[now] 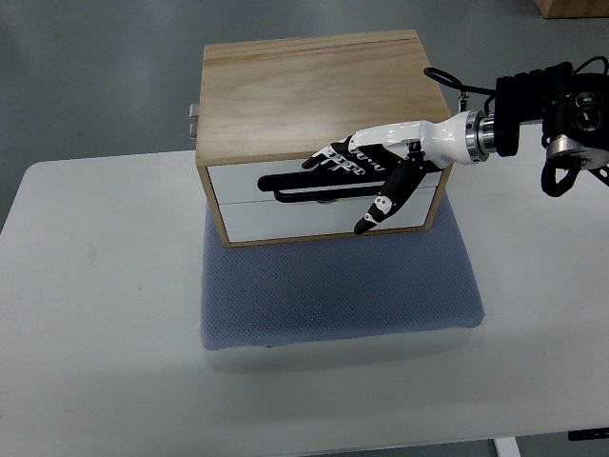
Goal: Open wood drawer with right hand
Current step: 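Hook the right hand fingers around the upper drawer's black handle, then pull the upper drawer toward the robot with the right hand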
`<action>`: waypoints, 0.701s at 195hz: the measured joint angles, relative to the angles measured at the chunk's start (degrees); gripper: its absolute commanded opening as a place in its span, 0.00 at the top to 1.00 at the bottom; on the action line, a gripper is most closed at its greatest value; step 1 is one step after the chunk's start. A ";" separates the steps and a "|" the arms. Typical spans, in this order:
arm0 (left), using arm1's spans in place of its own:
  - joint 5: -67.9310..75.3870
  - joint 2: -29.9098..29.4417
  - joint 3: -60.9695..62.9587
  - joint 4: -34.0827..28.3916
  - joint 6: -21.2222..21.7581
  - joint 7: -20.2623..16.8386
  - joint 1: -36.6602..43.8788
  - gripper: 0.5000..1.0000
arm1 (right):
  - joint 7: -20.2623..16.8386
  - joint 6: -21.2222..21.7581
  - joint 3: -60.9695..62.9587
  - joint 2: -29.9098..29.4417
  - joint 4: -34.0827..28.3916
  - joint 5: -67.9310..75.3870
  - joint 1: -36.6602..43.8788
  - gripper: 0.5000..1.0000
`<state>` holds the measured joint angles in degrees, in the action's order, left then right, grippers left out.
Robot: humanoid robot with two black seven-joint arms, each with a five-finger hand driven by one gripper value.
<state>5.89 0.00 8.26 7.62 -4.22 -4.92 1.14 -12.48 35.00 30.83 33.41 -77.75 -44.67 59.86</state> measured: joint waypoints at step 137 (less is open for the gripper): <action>-0.09 0.00 0.00 -0.33 0.00 0.00 0.00 0.00 | -2.75 0.00 0.18 0.84 -0.96 -1.52 -2.33 0.11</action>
<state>5.80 0.00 8.26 7.29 -4.22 -4.92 1.14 -15.23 35.00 31.01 34.24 -78.71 -46.19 57.53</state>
